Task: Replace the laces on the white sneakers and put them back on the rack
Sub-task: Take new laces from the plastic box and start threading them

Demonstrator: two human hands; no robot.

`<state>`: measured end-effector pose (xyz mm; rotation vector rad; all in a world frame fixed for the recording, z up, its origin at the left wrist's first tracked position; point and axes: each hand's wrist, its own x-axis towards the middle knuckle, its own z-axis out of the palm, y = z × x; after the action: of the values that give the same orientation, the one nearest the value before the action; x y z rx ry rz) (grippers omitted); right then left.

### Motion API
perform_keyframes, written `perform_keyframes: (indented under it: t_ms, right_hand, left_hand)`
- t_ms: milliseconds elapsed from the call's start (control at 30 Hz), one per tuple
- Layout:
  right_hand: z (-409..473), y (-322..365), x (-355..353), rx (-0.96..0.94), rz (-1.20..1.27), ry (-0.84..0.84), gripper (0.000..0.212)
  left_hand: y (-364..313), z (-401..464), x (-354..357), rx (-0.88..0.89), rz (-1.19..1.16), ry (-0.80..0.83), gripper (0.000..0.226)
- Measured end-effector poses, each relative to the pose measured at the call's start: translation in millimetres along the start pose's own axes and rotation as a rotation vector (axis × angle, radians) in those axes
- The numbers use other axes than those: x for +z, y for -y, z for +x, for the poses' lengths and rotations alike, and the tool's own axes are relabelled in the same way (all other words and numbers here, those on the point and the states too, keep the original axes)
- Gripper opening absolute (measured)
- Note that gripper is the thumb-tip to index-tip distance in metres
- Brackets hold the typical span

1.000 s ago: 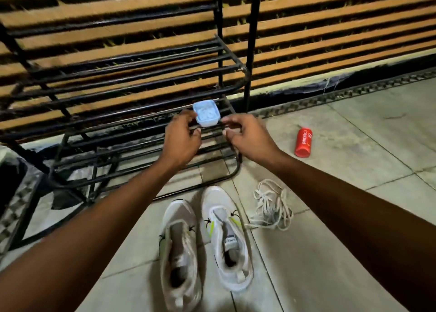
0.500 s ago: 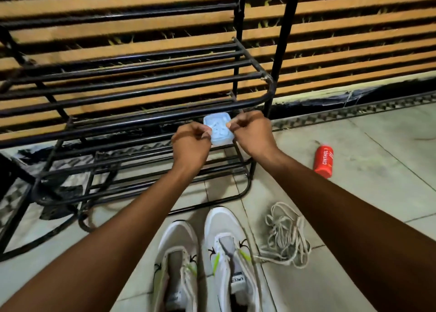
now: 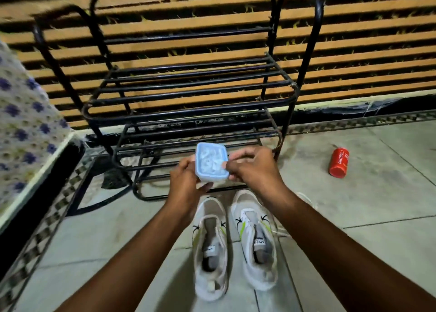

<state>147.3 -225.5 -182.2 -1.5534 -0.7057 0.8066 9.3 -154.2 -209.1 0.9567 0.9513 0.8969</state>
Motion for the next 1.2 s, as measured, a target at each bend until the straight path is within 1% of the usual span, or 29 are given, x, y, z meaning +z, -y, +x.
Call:
perform_keyframes:
  t_ms: [33, 67, 133, 200, 267, 367, 400, 433, 467, 500, 533, 567, 633, 733, 833, 900, 1000, 1067, 1100, 1133, 1200]
  right_hand:
    - [-7, -2, 3, -0.011, -0.026, 0.024, 0.015]
    - [-11, -5, 5, -0.042, -0.062, 0.045, 0.014]
    - [-19, -12, 4, -0.144, -0.144, 0.076, 0.017]
    - [-23, -14, 3, -0.223, -0.206, 0.092, 0.022]
    - [-24, -15, 1, -0.24, -0.218, 0.106, 0.029]
    - [-22, -15, -3, -0.22, -0.2, 0.162, 0.037]
    - [-21, -14, -5, -0.214, -0.189, 0.199, 0.04]
    - [-23, -13, -6, -0.207, -0.177, 0.243, 0.04]
    - [-24, -12, -8, -0.2, -0.169, 0.29, 0.037]
    - [-27, -11, -9, -0.191, -0.158, 0.337, 0.032]
    - [-29, -11, -10, -0.174, -0.154, 0.367, 0.026]
    - [-33, -11, -11, -0.157, -0.16, 0.384, 0.022]
    - [-39, -8, -13, -0.154, -0.195, 0.389, 0.022]
    - [-40, -10, -17, -0.145, -0.202, 0.388, 0.025]
    - [-39, -15, -21, -0.149, -0.223, 0.358, 0.026]
    - [-32, -22, -15, -0.155, -0.29, 0.305, 0.032]
    - [-31, -36, -10, -0.153, -0.35, 0.254, 0.034]
    - [-24, -50, -10, -0.127, -0.378, 0.308, 0.032]
    - [-24, -51, -9, -0.147, -0.394, 0.356, 0.032]
    - [-27, -53, -10, -0.175, -0.409, 0.398, 0.038]
    - [-28, -57, -12, -0.228, -0.437, 0.442, 0.054]
  left_hand:
    - [1, -8, -2, -0.086, -0.103, 0.061, 0.026]
    - [3, -16, -4, -0.144, -0.181, 0.119, 0.036]
    - [6, -26, -9, -0.176, -0.245, 0.193, 0.056]
    - [7, -35, -12, -0.174, -0.258, 0.224, 0.064]
    - [6, -43, -15, -0.17, -0.231, 0.255, 0.06]
    - [2, -54, -17, -0.115, -0.088, 0.28, 0.035]
    - [1, -56, -16, -0.097, -0.029, 0.283, 0.034]
    - [-1, -60, -18, -0.087, 0.024, 0.285, 0.041]
    - [-3, -63, -18, -0.088, 0.059, 0.295, 0.054]
    - [-5, -65, -21, -0.102, 0.079, 0.306, 0.069]
    - [-5, -65, -23, -0.118, 0.086, 0.317, 0.079]
    - [-7, -67, -25, -0.127, 0.085, 0.326, 0.083]
    - [-10, -70, -28, -0.106, 0.106, 0.35, 0.077]
    - [-8, -74, -26, -0.077, 0.128, 0.383, 0.054]
    - [3, -70, -26, -0.06, 0.097, 0.329, 0.022]
    - [12, -64, -29, -0.07, 0.082, 0.279, 0.011]
    - [25, -61, -31, -0.077, 0.049, 0.233, 0.006]
    - [41, -54, -32, -0.134, 0.035, 0.214, 0.005]
    - [46, -54, -34, -0.158, 0.035, 0.205, 0.01]
    - [52, -53, -37, -0.171, 0.044, 0.211, 0.019]
    - [60, -55, -38, -0.21, 0.073, 0.221, 0.04]
